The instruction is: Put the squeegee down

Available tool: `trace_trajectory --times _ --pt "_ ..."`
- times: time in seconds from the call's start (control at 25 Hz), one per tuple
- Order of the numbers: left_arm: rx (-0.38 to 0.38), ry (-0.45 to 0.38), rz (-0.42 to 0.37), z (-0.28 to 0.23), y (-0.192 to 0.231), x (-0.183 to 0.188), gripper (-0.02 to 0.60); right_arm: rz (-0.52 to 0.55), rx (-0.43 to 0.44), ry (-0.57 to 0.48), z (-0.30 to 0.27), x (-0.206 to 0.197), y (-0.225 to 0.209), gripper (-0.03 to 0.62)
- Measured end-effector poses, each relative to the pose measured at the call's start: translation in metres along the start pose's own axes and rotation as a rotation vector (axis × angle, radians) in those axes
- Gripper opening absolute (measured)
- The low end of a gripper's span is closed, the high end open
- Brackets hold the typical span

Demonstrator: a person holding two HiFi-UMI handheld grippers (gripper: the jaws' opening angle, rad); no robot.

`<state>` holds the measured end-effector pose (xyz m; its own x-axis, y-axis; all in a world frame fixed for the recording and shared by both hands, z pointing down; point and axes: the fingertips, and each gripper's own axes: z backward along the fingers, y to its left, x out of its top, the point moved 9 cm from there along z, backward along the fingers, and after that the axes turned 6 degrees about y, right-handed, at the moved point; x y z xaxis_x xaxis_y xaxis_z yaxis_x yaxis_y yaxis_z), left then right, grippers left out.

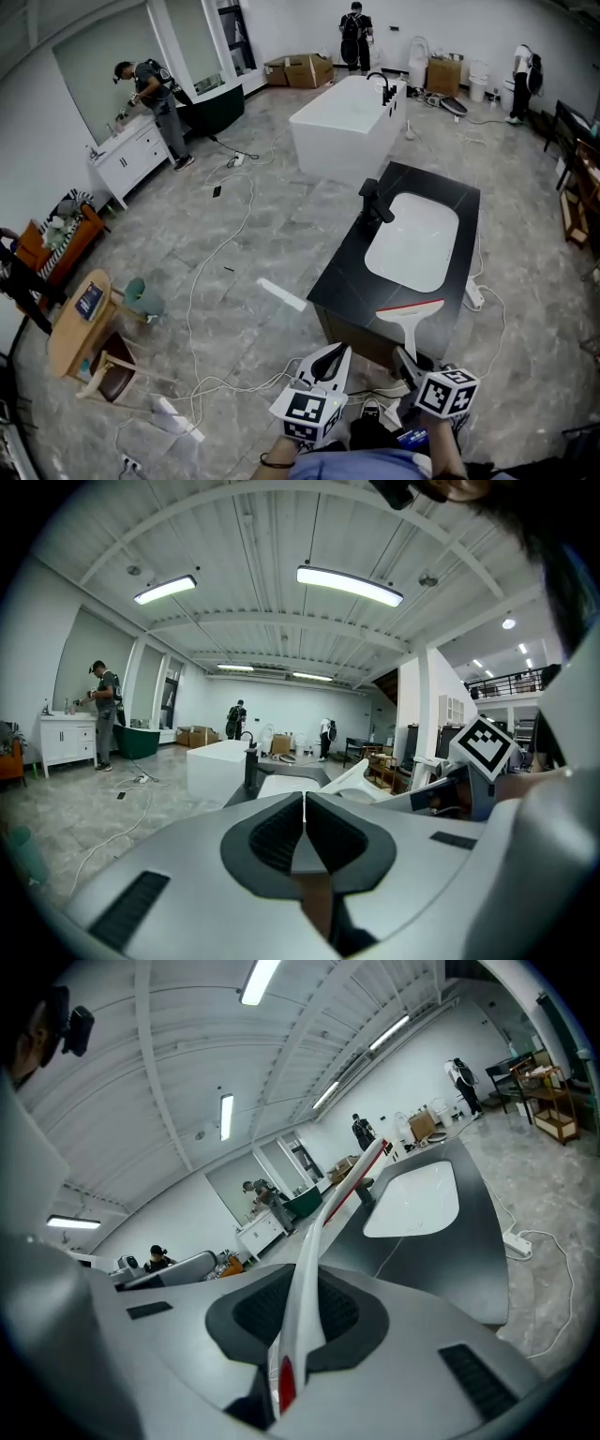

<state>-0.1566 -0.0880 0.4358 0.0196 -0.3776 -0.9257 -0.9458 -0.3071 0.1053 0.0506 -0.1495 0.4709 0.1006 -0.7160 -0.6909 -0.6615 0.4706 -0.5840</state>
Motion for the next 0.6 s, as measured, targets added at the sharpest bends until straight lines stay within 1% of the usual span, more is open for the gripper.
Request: trace_trajectory --times 0.12,0.36,0.6 --pt "0.016 0.007 0.000 -0.027 0.000 0.008 0.018 -0.011 0.007 0.011 -0.011 0.020 -0.024 0.046" --pt "0.036 0.006 -0.005 -0.075 -0.008 0.028 0.018 -0.032 -0.017 0.020 -0.019 0.057 -0.078 0.046" --pt "0.026 0.020 -0.020 -0.109 -0.023 0.037 0.018 -0.061 -0.043 0.019 -0.023 0.077 -0.123 0.046"
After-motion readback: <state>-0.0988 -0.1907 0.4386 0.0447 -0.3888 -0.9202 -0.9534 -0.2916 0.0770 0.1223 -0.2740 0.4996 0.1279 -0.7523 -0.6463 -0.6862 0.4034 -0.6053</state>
